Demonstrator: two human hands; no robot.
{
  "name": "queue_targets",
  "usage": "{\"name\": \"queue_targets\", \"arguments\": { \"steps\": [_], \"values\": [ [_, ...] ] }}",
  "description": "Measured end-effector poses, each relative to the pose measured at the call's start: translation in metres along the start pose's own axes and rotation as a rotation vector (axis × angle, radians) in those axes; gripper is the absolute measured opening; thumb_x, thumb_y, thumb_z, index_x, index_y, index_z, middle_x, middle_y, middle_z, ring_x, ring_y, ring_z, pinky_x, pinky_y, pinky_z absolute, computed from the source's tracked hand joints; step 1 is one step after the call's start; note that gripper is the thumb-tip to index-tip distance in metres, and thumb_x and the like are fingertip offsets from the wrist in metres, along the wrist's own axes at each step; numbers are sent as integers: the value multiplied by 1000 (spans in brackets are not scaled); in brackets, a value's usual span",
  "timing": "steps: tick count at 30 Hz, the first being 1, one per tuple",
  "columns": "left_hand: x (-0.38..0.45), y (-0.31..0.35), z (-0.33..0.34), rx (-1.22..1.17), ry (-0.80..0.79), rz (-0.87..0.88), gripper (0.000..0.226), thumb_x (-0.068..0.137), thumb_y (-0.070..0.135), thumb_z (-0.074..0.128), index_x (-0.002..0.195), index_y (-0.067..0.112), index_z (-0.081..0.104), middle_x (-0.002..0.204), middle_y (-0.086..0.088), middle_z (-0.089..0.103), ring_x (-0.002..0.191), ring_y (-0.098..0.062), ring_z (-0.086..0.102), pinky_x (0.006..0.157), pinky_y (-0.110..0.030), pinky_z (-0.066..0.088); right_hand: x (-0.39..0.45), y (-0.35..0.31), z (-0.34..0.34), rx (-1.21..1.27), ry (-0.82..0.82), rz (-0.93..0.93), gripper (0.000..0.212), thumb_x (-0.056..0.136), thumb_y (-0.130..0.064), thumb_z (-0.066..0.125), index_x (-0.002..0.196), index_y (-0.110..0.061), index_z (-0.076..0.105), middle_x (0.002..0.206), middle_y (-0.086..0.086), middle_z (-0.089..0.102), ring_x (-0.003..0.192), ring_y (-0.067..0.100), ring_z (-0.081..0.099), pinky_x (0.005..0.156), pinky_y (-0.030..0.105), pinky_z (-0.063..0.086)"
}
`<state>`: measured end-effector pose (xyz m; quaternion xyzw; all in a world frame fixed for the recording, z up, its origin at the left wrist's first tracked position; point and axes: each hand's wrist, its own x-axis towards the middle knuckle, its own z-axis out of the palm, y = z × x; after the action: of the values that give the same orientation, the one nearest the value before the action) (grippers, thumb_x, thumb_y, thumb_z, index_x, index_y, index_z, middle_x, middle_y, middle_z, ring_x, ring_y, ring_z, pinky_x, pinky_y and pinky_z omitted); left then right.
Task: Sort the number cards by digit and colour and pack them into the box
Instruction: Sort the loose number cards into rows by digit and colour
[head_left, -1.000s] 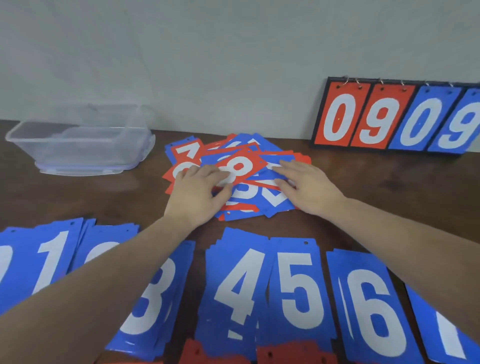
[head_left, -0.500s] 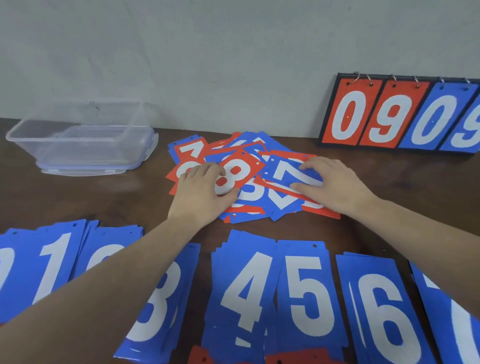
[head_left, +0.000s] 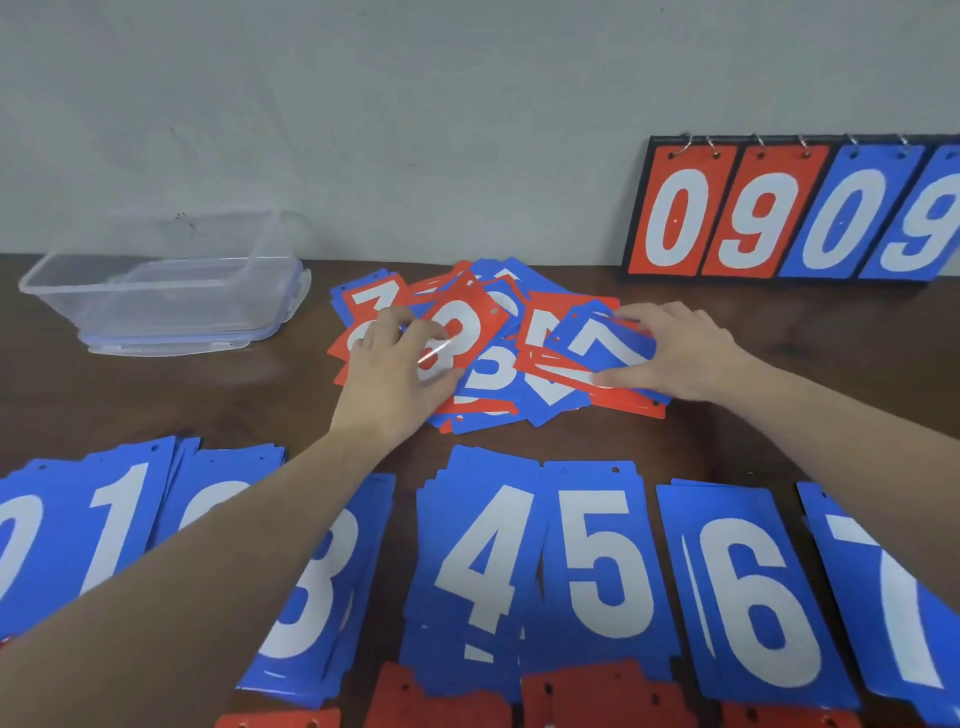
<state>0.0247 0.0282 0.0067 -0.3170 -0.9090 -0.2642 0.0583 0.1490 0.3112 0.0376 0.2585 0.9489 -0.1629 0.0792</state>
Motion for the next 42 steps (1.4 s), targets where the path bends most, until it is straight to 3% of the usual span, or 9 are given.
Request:
{"name": "queue_targets", "arguments": {
  "steps": [5, 13, 16, 22, 27, 30, 33, 38, 42],
  "values": [
    [-2, 4, -2, -3, -11, -39, 44, 90, 41, 73, 128, 25, 58, 138, 1, 41, 125, -18, 46, 94, -23, 36, 1, 4, 4, -15, 9, 79, 105, 60, -82, 71, 147, -32, 40, 143, 7, 50, 135, 34, 43, 108, 55, 42],
    [-4, 7, -5, -110, -26, -50, 30, 95, 31, 68, 123, 24, 61, 135, 3, 42, 111, -5, 42, 91, -24, 40, -7, 3, 8, 109, 34, 60, 92, 67, -73, 77, 143, -29, 48, 138, 5, 52, 128, 29, 49, 101, 51, 50],
    [-5, 8, -10, -232, 12, -76, 19, 99, 20, 61, 117, 28, 62, 125, 11, 42, 111, -4, 43, 91, -23, 42, -16, 6, 13, 37, 82, 12, 85, 76, -73, 69, 147, -33, 47, 141, 3, 46, 130, 28, 44, 101, 45, 47],
    [-14, 29, -19, -465, 88, -244, 26, 98, 13, 59, 114, 33, 57, 122, 17, 46, 108, -6, 47, 86, -19, 45, -33, 4, 17, 22, 178, -62, 67, 88, -61, 65, 146, -35, 43, 145, 0, 49, 133, 24, 43, 106, 47, 36],
    [-26, 55, -28, -692, 128, -292, 43, 93, 7, 66, 115, 41, 51, 114, 13, 58, 98, -4, 59, 67, -9, 50, -49, 6, 12, 518, 296, -119, 79, 82, -41, 81, 145, -27, 35, 136, -5, 54, 120, 16, 57, 89, 35, 55],
    [-38, 65, -33, -795, 98, -296, 54, 94, 8, 68, 131, 39, 44, 117, 8, 62, 99, -4, 66, 76, -21, 57, -62, 8, 2, 754, 244, -35, 76, 83, -48, 78, 143, -23, 36, 123, -9, 52, 105, 10, 58, 71, 20, 49],
    [-54, 72, -34, -850, 3, -335, 59, 97, 11, 66, 144, 36, 42, 123, 7, 64, 108, -10, 67, 85, -32, 59, -80, 20, -7, 854, 190, 64, 56, 92, -61, 59, 131, -23, 45, 110, -8, 61, 87, 6, 62, 60, 20, 44],
    [-84, 94, -27, -981, -151, -464, 29, 100, 13, 59, 115, 37, 60, 102, 22, 74, 95, -3, 72, 86, -30, 55, -112, 57, -13, 1032, 202, 180, 28, 99, -47, 57, 113, -22, 61, 105, 0, 69, 89, 15, 68, 67, 28, 51],
    [-98, 115, -23, -1026, -164, -521, 24, 99, 15, 59, 111, 37, 62, 101, 19, 74, 100, -10, 69, 82, -31, 53, -144, 86, -17, 1230, 144, 221, 12, 100, -30, 61, 99, -18, 59, 103, 4, 75, 92, 20, 73, 76, 36, 57]
  ]
}}
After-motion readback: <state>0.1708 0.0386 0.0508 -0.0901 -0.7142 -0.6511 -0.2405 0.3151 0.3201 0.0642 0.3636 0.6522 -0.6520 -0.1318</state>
